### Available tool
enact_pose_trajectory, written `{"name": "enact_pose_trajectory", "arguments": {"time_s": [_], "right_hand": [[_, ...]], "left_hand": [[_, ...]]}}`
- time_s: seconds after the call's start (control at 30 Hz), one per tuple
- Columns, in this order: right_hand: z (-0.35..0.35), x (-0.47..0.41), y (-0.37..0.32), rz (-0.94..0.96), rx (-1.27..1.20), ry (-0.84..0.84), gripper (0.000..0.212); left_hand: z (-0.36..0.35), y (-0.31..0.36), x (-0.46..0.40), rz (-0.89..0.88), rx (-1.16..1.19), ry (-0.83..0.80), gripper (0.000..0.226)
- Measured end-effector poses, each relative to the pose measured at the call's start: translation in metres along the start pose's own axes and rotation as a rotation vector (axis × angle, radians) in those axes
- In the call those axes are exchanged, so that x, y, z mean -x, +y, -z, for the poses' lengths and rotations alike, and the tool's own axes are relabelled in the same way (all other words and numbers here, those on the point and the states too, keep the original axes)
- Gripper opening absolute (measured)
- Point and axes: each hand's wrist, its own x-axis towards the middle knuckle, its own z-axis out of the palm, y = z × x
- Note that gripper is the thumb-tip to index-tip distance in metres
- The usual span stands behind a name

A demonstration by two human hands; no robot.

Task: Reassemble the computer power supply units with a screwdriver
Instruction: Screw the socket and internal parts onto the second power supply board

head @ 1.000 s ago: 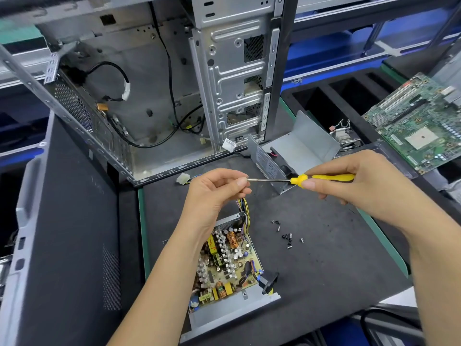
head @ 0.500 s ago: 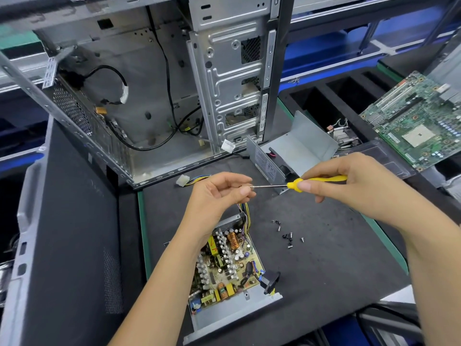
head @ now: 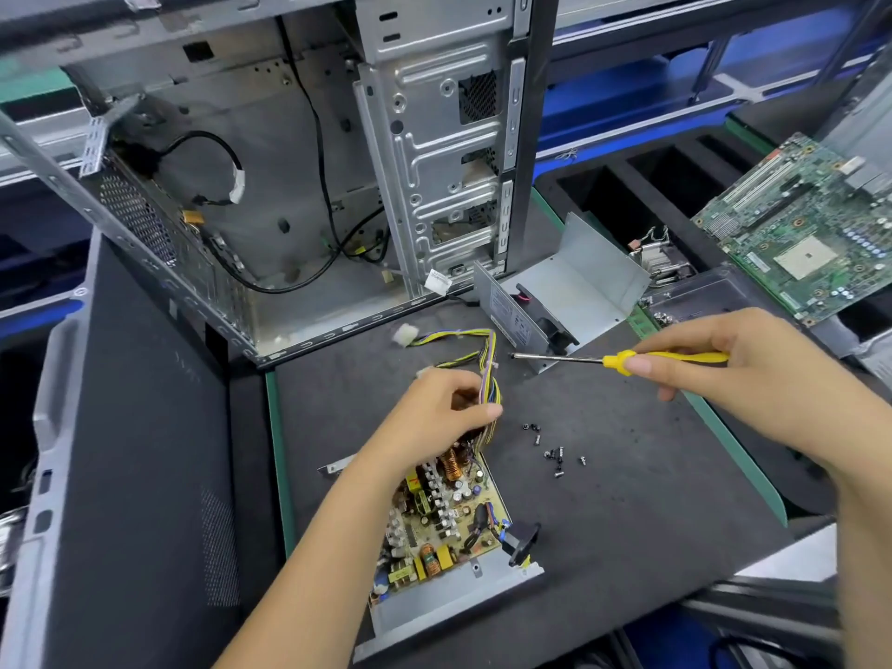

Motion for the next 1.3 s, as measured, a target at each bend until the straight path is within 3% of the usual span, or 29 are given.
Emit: {"name": "enact_pose_trajectory", "arguments": {"time_s": [0.03,0.17,0.33,0.47,0.57,0.63,0.73,0.8,0.87,1.0,1.13,1.2,1.3], "right_hand": [[0.001,0.002,0.002,-0.008,0.000,0.014,0.032],[0.002,0.006,0.007,-0.024,-0.012,0.064,0.033],[0.003,0.007,0.010,-0.044,-0.013,0.092,0.031],[0.006,0.008,0.008,-0.035,-0.031,0.125,0.025],[0.008,0.008,0.007,-0.014,-0.053,0.132,0.028],[0.007,0.009,0.005,0.006,-0.058,0.131,0.029],[0.006,0.009,0.000,0.034,-0.083,0.136,0.028],[0.006,0.009,-0.003,0.041,-0.110,0.147,0.028],[0.007,0.010,-0.005,0.042,-0.103,0.157,0.031],[0.013,0.014,-0.005,0.033,-0.089,0.152,0.040],[0.017,0.017,-0.006,0.014,-0.069,0.116,0.043],[0.015,0.018,-0.007,0.002,-0.028,0.058,0.042],[0.005,0.014,-0.010,-0.014,0.084,-0.052,0.025]], "left_hand": [[0.004,-0.003,0.003,-0.032,0.042,-0.030,0.014],[0.019,-0.010,0.014,-0.133,0.071,-0.131,0.028],[0.008,-0.009,0.012,-0.156,0.056,-0.038,0.027],[-0.005,-0.006,0.005,-0.194,-0.224,0.005,0.032],[-0.006,-0.007,0.004,-0.224,-0.494,-0.048,0.052],[-0.004,-0.009,0.007,-0.266,-0.465,-0.029,0.049],[-0.001,-0.012,0.012,-0.274,-0.248,0.043,0.034],[-0.002,-0.012,0.014,-0.258,-0.168,0.122,0.036],[-0.005,-0.013,0.016,-0.279,-0.173,0.251,0.044],[-0.015,-0.018,0.021,-0.299,-0.109,0.593,0.026],[-0.021,-0.025,0.035,-0.112,-0.218,0.779,0.017],[-0.019,-0.031,0.040,-0.014,-0.452,0.754,0.017],[-0.014,-0.031,0.042,0.167,-0.604,0.597,0.043]]}}
